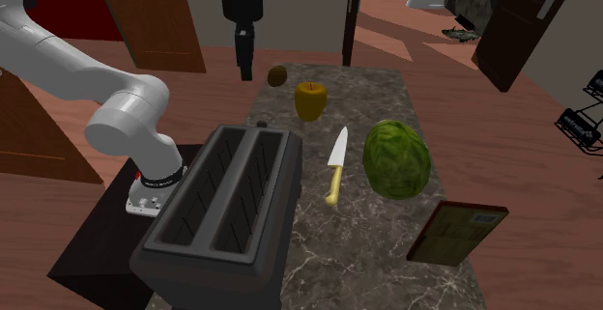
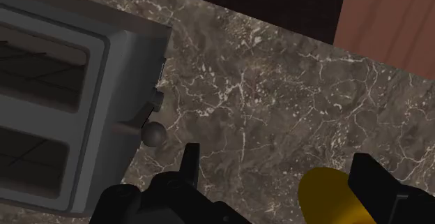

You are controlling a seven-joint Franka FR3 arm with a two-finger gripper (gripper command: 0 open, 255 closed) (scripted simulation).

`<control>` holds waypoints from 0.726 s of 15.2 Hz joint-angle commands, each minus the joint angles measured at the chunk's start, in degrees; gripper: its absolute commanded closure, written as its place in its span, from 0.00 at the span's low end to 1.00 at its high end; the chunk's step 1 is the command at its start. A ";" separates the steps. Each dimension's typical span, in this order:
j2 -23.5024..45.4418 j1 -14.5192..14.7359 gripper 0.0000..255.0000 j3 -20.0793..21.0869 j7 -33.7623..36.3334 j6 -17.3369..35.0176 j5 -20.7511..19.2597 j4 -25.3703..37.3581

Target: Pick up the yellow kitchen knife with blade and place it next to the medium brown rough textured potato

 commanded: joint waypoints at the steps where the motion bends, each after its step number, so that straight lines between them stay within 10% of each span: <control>1: 0.00 0.00 0.00 0.00 0.00 0.00 0.00 0.00; 11: 4.23 5.55 0.00 -11.58 -31.42 24.18 -8.32 -12.65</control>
